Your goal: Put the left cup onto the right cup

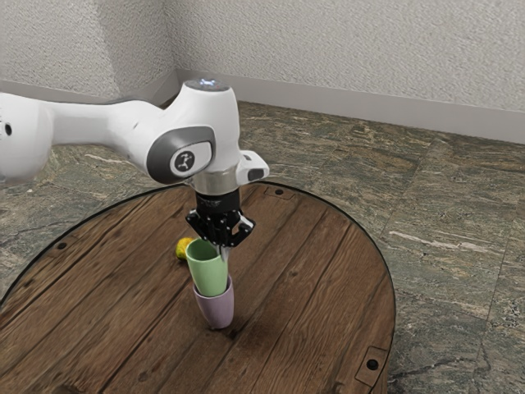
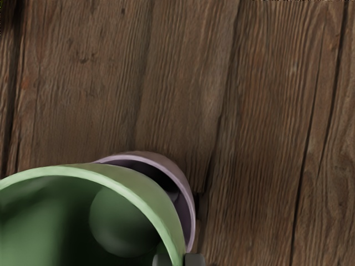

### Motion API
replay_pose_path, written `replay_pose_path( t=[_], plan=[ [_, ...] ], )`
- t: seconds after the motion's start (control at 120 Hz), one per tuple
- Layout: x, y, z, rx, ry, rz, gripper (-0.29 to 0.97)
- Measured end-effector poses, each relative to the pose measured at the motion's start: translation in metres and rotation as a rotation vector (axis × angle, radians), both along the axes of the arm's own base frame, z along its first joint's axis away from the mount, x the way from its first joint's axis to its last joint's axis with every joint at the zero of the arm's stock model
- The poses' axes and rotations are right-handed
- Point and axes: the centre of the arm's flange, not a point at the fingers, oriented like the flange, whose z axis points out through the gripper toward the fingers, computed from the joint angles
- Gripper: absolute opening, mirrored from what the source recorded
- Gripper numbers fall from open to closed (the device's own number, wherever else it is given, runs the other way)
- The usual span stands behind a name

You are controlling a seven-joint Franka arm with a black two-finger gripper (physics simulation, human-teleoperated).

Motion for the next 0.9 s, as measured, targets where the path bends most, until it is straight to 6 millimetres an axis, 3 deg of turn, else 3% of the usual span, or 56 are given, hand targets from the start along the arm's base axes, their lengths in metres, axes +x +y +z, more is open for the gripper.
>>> replay_pose_path(
  t=[0.092,0.358,0.692,0.9],
  plan=[
    [0.003,0.007,0.000,-0.002,-0.004,0.015,-0.08],
    [-0.002,-0.009,0.005,-0.002,-0.012,0.007,0.30],
    [-0.004,-0.029,0.112,0.011,-0.080,-0.003,0.58],
    [-0.016,-0.027,0.133,0.037,-0.051,-0.091,0.64]
  ],
)
